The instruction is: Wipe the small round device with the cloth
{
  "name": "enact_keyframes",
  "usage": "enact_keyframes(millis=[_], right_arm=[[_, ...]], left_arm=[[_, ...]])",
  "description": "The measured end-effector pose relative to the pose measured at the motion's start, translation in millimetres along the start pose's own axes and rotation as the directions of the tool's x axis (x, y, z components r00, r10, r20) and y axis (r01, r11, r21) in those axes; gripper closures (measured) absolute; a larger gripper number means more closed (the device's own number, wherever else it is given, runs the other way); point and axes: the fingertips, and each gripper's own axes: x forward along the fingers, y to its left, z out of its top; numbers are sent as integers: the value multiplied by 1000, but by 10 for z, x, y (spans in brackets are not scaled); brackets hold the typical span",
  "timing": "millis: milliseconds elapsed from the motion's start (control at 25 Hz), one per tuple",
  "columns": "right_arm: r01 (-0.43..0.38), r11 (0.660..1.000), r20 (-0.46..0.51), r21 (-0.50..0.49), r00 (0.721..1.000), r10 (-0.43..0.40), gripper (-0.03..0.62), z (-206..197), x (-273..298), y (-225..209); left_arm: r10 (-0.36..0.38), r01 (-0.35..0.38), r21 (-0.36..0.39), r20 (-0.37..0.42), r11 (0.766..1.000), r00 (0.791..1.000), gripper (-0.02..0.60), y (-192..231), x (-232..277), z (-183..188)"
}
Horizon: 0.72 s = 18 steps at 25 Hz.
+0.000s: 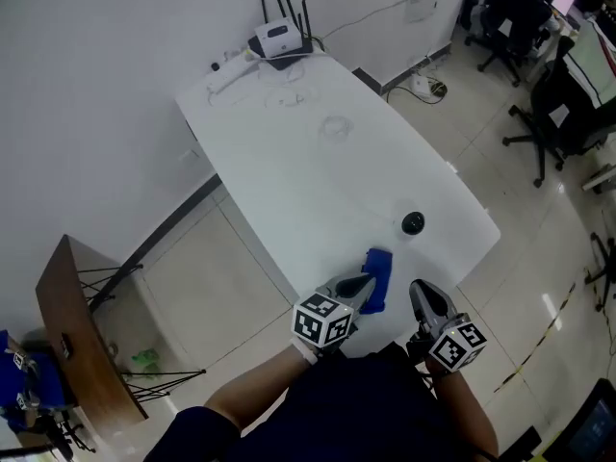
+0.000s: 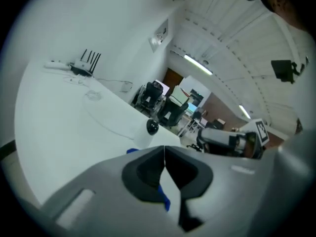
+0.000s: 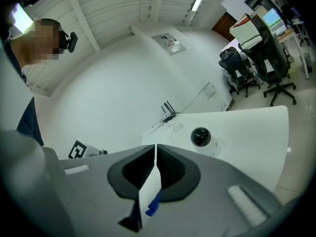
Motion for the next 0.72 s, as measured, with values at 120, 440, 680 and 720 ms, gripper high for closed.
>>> enact_keyframes(millis=[120, 440, 680, 720], right_arm=[[17, 996, -1, -87, 1000, -17, 577, 18, 6, 88], [74, 977, 25, -202, 997, -71, 578, 33, -5, 201], [76, 978, 22, -196, 997, -73, 579, -44, -16, 252], [75, 976, 28, -204, 997, -71, 579, -36, -11, 271]], left_arm=[[-25, 23, 64, 22, 998, 999, 578, -159, -109, 24], [-25, 19, 126, 45, 992, 999, 578, -146, -274, 36], [-43, 37, 115, 42, 993, 998, 578, -243, -327, 5], [-58, 52, 124, 50, 991, 997, 578, -280, -340, 21]])
